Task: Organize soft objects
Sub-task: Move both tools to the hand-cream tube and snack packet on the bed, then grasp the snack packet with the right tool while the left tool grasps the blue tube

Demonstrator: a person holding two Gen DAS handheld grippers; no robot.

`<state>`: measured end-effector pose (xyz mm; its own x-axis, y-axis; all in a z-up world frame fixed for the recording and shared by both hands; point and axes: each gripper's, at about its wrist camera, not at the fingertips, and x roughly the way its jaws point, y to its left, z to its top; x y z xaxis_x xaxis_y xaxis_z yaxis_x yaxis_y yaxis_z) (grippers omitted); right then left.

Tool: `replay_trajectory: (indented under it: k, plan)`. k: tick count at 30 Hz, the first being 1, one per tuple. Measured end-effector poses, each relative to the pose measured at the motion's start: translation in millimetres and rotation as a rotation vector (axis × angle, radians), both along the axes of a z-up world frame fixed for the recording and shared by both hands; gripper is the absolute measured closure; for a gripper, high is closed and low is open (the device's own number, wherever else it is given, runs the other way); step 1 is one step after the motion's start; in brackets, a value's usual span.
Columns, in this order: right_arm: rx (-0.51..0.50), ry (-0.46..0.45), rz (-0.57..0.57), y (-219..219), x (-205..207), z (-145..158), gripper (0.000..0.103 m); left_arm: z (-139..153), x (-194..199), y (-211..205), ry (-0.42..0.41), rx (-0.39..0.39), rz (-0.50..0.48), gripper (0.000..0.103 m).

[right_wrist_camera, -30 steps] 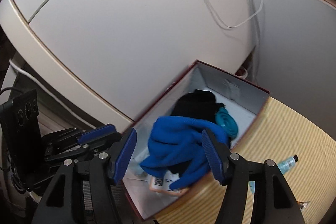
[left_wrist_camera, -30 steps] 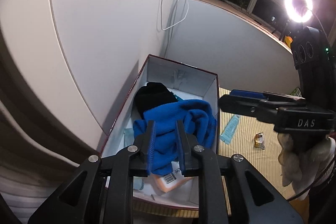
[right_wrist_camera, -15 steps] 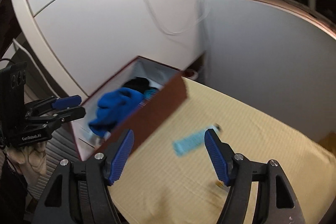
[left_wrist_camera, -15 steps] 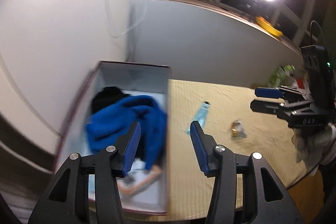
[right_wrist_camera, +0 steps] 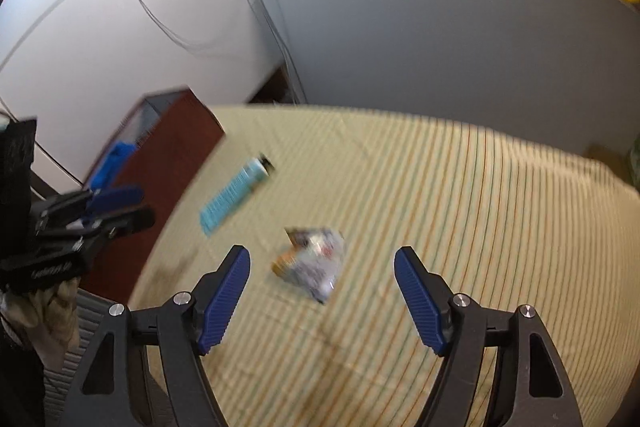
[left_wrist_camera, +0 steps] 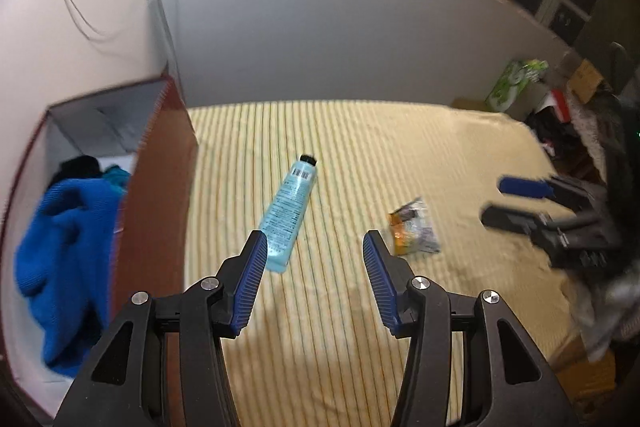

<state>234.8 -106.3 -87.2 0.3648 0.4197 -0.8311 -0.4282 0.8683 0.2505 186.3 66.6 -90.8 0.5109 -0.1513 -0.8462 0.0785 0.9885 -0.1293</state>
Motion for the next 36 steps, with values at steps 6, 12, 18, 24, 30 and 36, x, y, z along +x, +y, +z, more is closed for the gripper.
replay_trajectory:
  k: [6,12,18,24,30,36]
  plan:
    - [0.005,0.072,-0.002,9.1,4.7,-21.5,0.032,-28.1,34.7,-3.9,0.062,0.022,0.060,0.047]
    - [-0.054,0.082,0.001,31.2,11.7,-33.9,0.032,-42.7,48.1,-5.8,0.064,0.076,0.094,0.047]
    - [-0.073,0.112,-0.010,45.7,18.9,-49.0,0.032,-54.7,55.3,-2.9,0.080,0.062,0.114,0.047]
    - [-0.130,0.098,0.000,64.4,23.0,-57.3,0.032,-56.4,61.3,-2.5,0.059,0.094,0.116,0.047]
    - [-0.197,0.070,0.009,82.4,27.4,-62.0,0.032,-63.1,64.4,-5.2,0.065,0.095,0.101,0.048]
    - [-0.304,0.018,0.062,98.9,22.7,-70.0,0.046,-69.8,58.6,-4.7,0.059,0.100,0.080,0.065]
